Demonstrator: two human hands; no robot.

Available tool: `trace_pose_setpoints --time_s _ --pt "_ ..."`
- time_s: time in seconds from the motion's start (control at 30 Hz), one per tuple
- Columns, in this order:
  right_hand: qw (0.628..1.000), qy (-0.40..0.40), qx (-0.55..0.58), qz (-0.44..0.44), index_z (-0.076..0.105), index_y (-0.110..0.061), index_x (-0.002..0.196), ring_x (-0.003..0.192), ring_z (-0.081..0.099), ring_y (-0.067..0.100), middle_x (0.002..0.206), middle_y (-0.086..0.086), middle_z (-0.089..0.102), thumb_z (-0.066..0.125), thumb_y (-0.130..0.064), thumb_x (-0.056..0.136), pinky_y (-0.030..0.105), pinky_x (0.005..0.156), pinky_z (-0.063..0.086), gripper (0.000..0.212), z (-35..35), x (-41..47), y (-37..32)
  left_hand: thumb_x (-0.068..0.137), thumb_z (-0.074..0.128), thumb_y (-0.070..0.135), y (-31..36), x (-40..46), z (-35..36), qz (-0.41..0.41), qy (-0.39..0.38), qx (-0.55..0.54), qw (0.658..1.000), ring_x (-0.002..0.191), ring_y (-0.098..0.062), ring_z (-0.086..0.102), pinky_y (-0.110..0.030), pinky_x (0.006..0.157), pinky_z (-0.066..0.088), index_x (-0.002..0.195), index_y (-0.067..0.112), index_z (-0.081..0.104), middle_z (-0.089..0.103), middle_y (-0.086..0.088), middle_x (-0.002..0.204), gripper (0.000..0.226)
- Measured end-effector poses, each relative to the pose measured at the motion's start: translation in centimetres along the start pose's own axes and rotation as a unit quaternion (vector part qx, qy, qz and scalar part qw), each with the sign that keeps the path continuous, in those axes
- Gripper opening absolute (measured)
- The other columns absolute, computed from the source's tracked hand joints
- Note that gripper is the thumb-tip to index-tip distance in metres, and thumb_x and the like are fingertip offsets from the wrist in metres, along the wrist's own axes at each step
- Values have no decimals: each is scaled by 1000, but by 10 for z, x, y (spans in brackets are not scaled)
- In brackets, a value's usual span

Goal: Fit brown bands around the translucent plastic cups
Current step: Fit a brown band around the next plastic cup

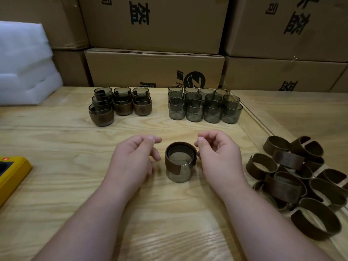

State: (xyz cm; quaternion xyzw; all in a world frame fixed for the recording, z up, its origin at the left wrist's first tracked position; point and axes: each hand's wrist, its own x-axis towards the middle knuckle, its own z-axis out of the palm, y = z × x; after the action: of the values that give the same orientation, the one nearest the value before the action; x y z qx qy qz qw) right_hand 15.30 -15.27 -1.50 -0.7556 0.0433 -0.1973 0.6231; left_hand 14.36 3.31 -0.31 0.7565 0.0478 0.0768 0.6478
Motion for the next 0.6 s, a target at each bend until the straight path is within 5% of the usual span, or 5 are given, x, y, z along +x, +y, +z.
trace_pose_setpoints --time_s 0.17,0.3,0.6 --pt "999 -43 8 0 72 -29 91 79 66 6 86 -11 72 66 -17 98 9 63 50 15 0 0 -2 100 58 40 1 0 3 -5 -75 75 994 40 -4 50 -17 38 39 101 36 76 65 5 57 18" --pt "997 -80 -6 -9 72 -29 93 65 58 -3 83 -27 68 68 -20 97 8 61 46 10 -2 2 -2 99 62 44 3 3 1 -43 -73 48 995 41 -7 45 -20 40 38 100 34 78 58 7 54 19" --pt "992 -102 -74 -2 69 -33 96 68 59 -2 86 -23 69 61 -23 101 15 63 46 14 5 2 0 100 58 25 -8 10 9 -62 -49 88 993 37 -12 43 -21 42 35 100 33 70 57 8 47 15"
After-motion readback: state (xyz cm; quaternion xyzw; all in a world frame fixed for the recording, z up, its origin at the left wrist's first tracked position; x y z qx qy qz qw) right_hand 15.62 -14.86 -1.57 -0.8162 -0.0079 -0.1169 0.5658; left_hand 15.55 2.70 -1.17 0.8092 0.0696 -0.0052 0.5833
